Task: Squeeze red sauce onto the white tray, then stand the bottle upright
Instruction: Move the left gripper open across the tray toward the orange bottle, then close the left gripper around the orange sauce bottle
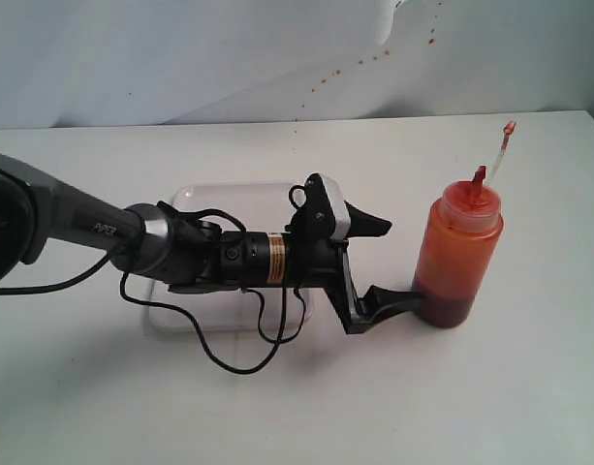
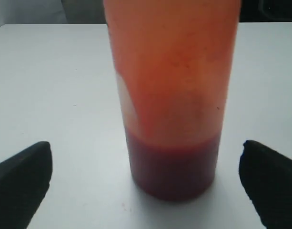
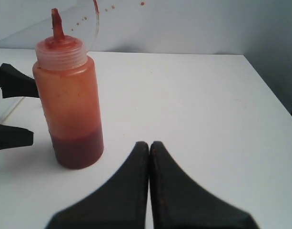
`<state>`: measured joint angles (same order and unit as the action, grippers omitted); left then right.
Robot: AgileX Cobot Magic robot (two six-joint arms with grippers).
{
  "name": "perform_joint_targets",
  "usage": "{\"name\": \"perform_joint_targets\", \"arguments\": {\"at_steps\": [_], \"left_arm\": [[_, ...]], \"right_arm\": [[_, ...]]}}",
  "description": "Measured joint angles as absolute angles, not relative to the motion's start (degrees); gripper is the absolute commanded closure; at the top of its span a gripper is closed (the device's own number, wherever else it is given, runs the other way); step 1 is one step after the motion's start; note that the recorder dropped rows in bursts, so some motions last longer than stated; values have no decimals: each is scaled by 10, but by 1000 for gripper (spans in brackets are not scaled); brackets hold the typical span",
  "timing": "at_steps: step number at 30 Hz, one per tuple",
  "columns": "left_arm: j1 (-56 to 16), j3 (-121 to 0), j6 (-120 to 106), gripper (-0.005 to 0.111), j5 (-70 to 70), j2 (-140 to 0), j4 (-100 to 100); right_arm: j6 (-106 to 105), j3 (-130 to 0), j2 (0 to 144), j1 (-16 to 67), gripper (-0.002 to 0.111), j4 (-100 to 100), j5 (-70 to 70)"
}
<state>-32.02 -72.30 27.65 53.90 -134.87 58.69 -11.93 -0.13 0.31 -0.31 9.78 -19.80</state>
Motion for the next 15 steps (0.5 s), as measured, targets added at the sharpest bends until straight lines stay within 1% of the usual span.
{"name": "perform_joint_targets", "arguments": {"at_steps": [4,11,15], "left_arm": [[-328,-744,324,3,520,-1349,587],[-386,-801,419,3,384,-1355,614],[-410,-815,429,3,357,-1363,650]], "right_arm": [[-119,-1,3,-3,108,98,-198],[-119,-1,3,-3,108,98,-198],[-119,-1,3,-3,108,98,-198]]}}
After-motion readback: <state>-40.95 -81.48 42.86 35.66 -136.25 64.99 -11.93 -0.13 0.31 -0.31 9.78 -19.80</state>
